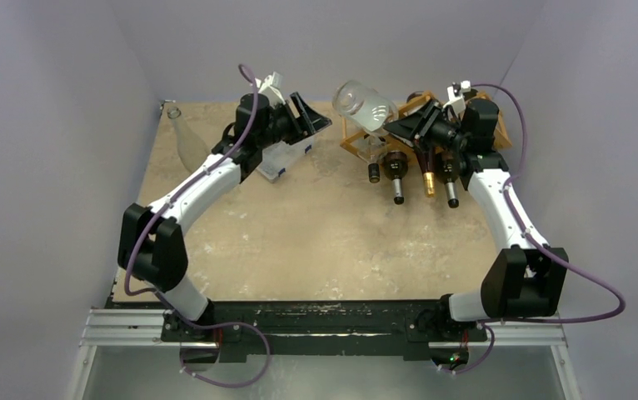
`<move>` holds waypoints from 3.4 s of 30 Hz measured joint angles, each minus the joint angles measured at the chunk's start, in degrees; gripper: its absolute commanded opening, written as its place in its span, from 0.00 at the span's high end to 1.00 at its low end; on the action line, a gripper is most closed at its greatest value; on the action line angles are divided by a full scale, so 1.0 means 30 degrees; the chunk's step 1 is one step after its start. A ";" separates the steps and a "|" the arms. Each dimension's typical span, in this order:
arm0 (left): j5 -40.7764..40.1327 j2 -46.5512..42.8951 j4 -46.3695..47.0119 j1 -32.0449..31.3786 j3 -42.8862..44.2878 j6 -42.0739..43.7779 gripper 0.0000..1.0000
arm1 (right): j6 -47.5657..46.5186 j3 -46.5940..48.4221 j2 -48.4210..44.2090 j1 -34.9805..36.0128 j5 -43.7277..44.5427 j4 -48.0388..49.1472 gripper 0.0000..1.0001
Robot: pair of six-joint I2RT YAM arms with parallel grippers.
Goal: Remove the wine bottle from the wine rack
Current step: Pick up the wine bottle from the wine rack, then place the wine bottle at the center of the board.
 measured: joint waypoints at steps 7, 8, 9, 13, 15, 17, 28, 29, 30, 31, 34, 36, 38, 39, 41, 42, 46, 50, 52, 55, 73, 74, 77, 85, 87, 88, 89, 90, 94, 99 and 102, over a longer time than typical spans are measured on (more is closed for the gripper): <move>-0.0379 0.1865 -0.0357 -0.0022 0.1632 0.0204 0.62 | 0.0277 -0.0168 0.0007 0.0000 -0.0204 0.0204 1.00; -0.0386 0.2011 -0.0495 -0.0029 0.1829 0.0255 0.63 | 0.0291 -0.0204 0.0000 0.0000 -0.0204 0.0277 1.00; -0.0393 0.2149 -0.0634 -0.0036 0.2047 0.0386 0.65 | 0.0313 -0.0219 0.0007 0.0000 -0.0204 0.0335 1.00; -0.0393 0.2543 -0.1005 -0.0131 0.2528 0.0794 0.68 | 0.0328 -0.0262 0.0007 0.0000 -0.0219 0.0437 1.00; -0.0386 0.2798 -0.1224 -0.0204 0.2783 0.1035 0.70 | 0.0328 -0.0291 0.0000 0.0000 -0.0233 0.0488 1.00; -0.0379 0.3155 -0.1508 -0.0291 0.3177 0.1202 0.71 | 0.0321 -0.0306 0.0000 0.0000 -0.0262 0.0539 1.00; -0.0590 0.4867 -0.2579 -0.0882 0.4983 0.1603 0.73 | 0.0233 -0.0372 0.0000 0.0000 -0.0801 0.0546 1.00; -0.0590 0.4911 -0.2586 -0.0896 0.4998 0.1603 0.74 | 0.0211 -0.0372 0.0000 0.0000 -0.0852 0.0554 1.00; -0.0590 0.4947 -0.2594 -0.0911 0.5005 0.1603 0.74 | 0.0182 -0.0372 0.0000 0.0000 -0.0969 0.0561 1.00; -0.0590 0.4976 -0.2623 -0.0925 0.5005 0.1603 0.73 | 0.0175 -0.0372 0.0000 0.0015 -0.1071 0.0554 1.00; -0.0583 0.4976 -0.2543 -0.0991 0.4976 0.1610 0.73 | 0.0036 -0.0372 0.0000 0.0087 -0.1282 0.0546 1.00; -0.0597 0.4947 -0.1982 -0.1005 0.4677 0.1661 0.73 | -0.0058 -0.0372 0.0000 0.0175 -0.1304 0.0561 1.00; -0.0605 0.4823 -0.1515 -0.1027 0.4080 0.1676 0.73 | -0.0226 -0.0372 0.0000 0.0262 -0.1333 0.0525 1.00; -0.0605 0.4743 -0.1428 -0.1027 0.3803 0.1668 0.74 | -0.0328 -0.0372 0.0000 0.0306 -0.1377 0.0481 1.00; -0.0627 0.4481 -0.1100 -0.1027 0.3045 0.1668 0.74 | -0.0605 -0.0372 0.0000 0.0452 -0.1501 0.0321 1.00; -0.0641 0.4306 -0.1005 -0.1027 0.2652 0.1668 0.73 | -0.0758 -0.0372 0.0000 0.0546 -0.1574 0.0248 1.00; -0.0685 0.3490 -0.0488 -0.1027 0.1253 0.1668 0.73 | -0.1515 -0.0372 -0.0022 0.1035 -0.1661 -0.0291 1.00; -0.0874 0.2033 0.0000 -0.1049 -0.0503 0.1668 0.73 | -0.2412 -0.0372 -0.0022 0.1596 -0.1632 -0.1027 1.00; -0.1035 0.1188 0.0408 -0.1064 -0.1530 0.1632 0.73 | -0.2929 -0.0372 -0.0036 0.1902 -0.1617 -0.1435 1.00; -0.1290 -0.0117 0.0947 -0.1137 -0.3147 0.1479 0.73 | -0.3840 -0.0372 -0.0175 0.2375 -0.1457 -0.2208 1.00; -0.2171 -0.4524 0.3803 -0.2681 -1.1963 0.0299 0.72 | -0.9865 -0.0998 -0.1137 0.6186 0.0729 -0.7519 1.00; -0.2178 -0.4685 0.3905 -0.2798 -1.2276 0.0175 0.71 | -1.0156 -0.1042 -0.1137 0.6331 0.0896 -0.7766 1.00; -0.2273 -0.5406 0.4211 -0.3140 -1.3369 0.0022 0.71 | -1.1213 -0.1188 -0.1137 0.6768 0.1435 -0.8677 1.00; -0.2375 -0.6404 0.5195 -0.3519 -1.5365 -0.0036 0.70 | -1.4251 -0.1246 -0.1122 0.8094 0.3519 -1.0958 1.00; -0.2295 -0.6404 0.5333 -0.3548 -1.5788 -0.0066 0.70 | -1.4906 -0.1231 -0.0998 0.8480 0.4022 -1.1504 1.00; -0.2222 -0.6390 0.5391 -0.3563 -1.5970 -0.0080 0.70 | -1.5154 -0.1209 -0.0911 0.8648 0.4204 -1.1708 1.00; -0.2157 -0.6382 0.5428 -0.3585 -1.6138 -0.0146 0.70 | -1.5424 -0.1158 -0.0794 0.8852 0.4437 -1.1890 1.00; -0.2120 -0.6375 0.5472 -0.3606 -1.6298 -0.0189 0.70 | -1.5701 -0.1122 -0.0685 0.9056 0.4670 -1.2050 1.00; -0.2018 -0.6477 0.5829 -0.3628 -1.6881 -0.0328 0.69 | -1.7048 -0.0459 -0.0168 0.9836 0.5770 -1.3318 1.00; -0.1945 -0.8204 0.6025 -0.3628 -1.7770 -0.0007 0.68 | -1.9118 0.1348 0.0568 1.0462 0.6965 -1.5693 1.00; -0.1858 -1.0083 0.5617 -0.3628 -1.8083 0.0670 0.66 | -2.0560 0.2208 0.0627 1.0681 0.7308 -1.6626 1.00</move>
